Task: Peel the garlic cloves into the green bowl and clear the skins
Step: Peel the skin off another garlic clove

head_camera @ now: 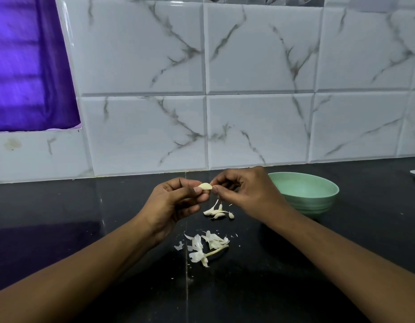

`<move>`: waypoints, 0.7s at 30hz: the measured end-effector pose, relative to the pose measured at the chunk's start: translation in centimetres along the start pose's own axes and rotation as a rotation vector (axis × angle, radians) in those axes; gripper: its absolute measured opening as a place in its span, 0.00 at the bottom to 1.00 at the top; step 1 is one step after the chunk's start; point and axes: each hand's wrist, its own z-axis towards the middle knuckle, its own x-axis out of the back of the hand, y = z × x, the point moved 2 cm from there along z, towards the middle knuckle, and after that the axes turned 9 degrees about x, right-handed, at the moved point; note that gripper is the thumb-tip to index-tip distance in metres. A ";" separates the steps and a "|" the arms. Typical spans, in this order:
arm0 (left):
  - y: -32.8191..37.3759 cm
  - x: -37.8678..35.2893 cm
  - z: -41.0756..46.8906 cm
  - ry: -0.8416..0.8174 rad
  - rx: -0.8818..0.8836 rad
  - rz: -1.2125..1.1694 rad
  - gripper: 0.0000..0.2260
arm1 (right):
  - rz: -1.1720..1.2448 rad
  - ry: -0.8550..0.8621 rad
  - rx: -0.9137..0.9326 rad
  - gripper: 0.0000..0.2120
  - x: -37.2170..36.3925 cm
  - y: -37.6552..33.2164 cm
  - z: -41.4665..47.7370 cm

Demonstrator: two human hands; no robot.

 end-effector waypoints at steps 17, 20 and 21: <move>0.2 -0.8 -0.5 -0.069 -0.086 -0.031 0.09 | -0.191 0.252 0.200 0.07 -0.2 -1.0 -0.1; 0.2 -0.9 -0.5 -0.077 -0.083 -0.050 0.09 | -0.198 0.238 0.207 0.07 -0.3 -1.0 0.0; 0.2 -0.9 -0.5 -0.077 -0.081 -0.064 0.09 | -0.218 0.235 0.218 0.07 -0.3 -1.0 -0.1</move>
